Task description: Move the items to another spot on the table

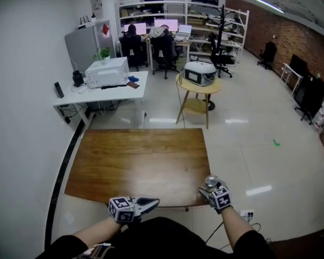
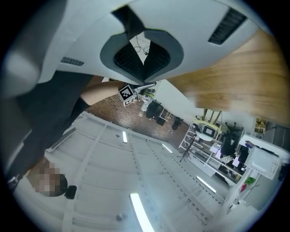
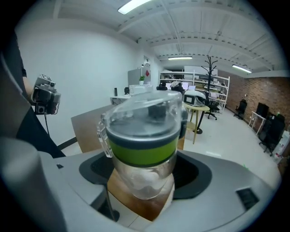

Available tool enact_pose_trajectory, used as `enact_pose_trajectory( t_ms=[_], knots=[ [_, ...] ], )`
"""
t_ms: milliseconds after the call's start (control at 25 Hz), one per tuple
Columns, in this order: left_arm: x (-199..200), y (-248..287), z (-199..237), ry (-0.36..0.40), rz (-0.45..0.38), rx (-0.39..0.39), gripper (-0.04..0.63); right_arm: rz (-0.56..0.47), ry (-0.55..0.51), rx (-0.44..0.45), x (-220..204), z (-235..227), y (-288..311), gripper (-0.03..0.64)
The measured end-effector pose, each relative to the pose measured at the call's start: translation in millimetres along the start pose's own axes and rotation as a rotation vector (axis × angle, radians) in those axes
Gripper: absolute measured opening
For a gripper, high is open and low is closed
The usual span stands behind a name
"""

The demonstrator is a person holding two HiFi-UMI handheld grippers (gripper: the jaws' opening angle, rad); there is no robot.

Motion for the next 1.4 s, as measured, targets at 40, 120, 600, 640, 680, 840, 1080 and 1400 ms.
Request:
enact_pose_trajectory(
  t_ms=[40,120,600,640,680,840,1080,1400],
  knots=[
    [0.0,14.9,-10.2,-0.005,0.007,-0.008,-0.008,-0.004,0.007,0.002,-4.7,-7.7,-2.9,0.385],
    [-4.1,35.7,-23.6,0.015,0.040,-0.018,-0.008,-0.004,0.037,0.021,-18.5,-12.7,-3.5,0.385],
    [-1.5,44.8,-18.8,0.033,0.123,0.005,-0.008,0.025,0.028,0.033,-58.0,-6.0,8.3,0.385],
    [-1.0,43.5,-19.9,0.035,0.124,0.006,-0.008,0.018,0.023,0.036,-55.7,-5.9,10.1,0.385],
    [-1.0,42.0,-21.8,0.042,0.127,0.006,-0.008,0.011,0.020,0.039,-54.1,-5.6,11.2,0.385],
    [-0.1,36.6,-24.8,0.061,0.126,0.024,-0.008,-0.014,0.011,0.055,-50.4,-6.4,11.7,0.390],
    [3.8,19.4,-22.1,0.004,0.057,0.075,-0.008,-0.067,0.059,0.088,-48.2,-3.0,-5.6,0.414],
    [0.3,-49.8,16.0,-0.052,-0.032,0.031,-0.008,-0.098,0.351,-0.135,-132.6,-9.5,-64.4,0.425]
  ],
)
Point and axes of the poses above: the fingertips, and each gripper's own axes: y forward along the fingers, z to its left, x out of its top, the point moved 1 cm from there along -y, backward along the fingers, and after that the axes turned 14 degrees about x, right-handed, at the moved point
